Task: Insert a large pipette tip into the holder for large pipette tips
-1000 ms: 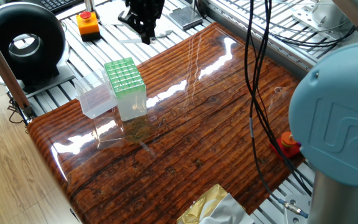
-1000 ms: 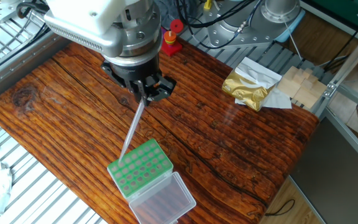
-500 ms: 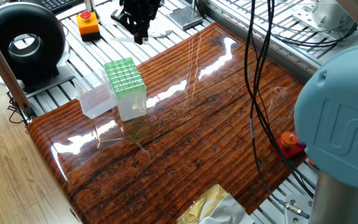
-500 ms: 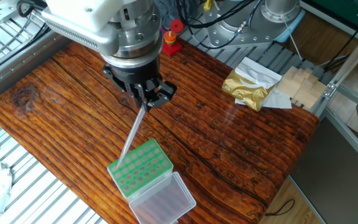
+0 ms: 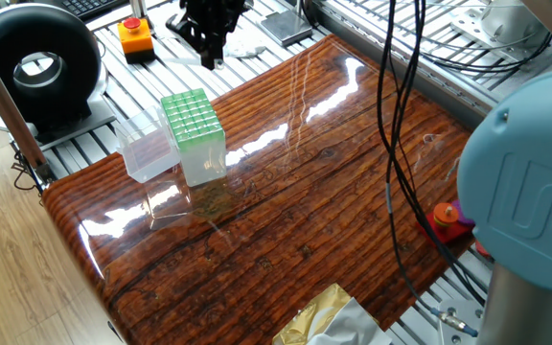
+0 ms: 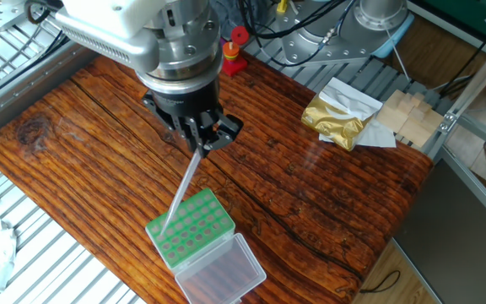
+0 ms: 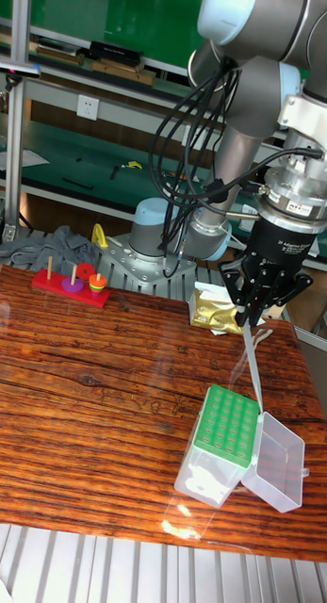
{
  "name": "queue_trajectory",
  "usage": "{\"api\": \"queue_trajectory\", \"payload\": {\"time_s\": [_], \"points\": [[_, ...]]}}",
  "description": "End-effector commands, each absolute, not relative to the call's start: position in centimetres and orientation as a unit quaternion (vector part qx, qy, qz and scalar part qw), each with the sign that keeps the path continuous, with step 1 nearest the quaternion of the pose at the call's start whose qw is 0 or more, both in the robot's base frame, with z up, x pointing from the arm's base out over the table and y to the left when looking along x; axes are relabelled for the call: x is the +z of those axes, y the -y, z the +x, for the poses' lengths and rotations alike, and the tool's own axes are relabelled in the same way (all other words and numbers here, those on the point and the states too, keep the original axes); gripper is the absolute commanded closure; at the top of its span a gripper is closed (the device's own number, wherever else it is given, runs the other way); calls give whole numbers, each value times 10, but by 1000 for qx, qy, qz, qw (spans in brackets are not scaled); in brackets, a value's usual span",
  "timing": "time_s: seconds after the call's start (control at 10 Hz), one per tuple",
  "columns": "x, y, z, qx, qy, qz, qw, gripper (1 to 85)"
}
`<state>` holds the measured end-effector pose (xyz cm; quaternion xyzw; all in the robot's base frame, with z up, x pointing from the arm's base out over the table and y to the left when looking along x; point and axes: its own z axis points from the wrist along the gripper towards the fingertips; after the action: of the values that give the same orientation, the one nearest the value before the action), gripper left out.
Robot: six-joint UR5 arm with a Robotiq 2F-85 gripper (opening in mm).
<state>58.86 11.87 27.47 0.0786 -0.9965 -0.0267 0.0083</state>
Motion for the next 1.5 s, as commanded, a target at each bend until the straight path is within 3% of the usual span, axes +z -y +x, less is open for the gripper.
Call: {"api": "queue_trajectory", "payload": {"time_s": [0.0,0.7,1.0,1.4], "points": [[279,-123,584,-39,996,77,8,847],[327,-116,600,-39,994,90,49,847],[325,-120,597,-43,994,86,56,847],[284,-119,595,-35,994,92,38,847]]}}
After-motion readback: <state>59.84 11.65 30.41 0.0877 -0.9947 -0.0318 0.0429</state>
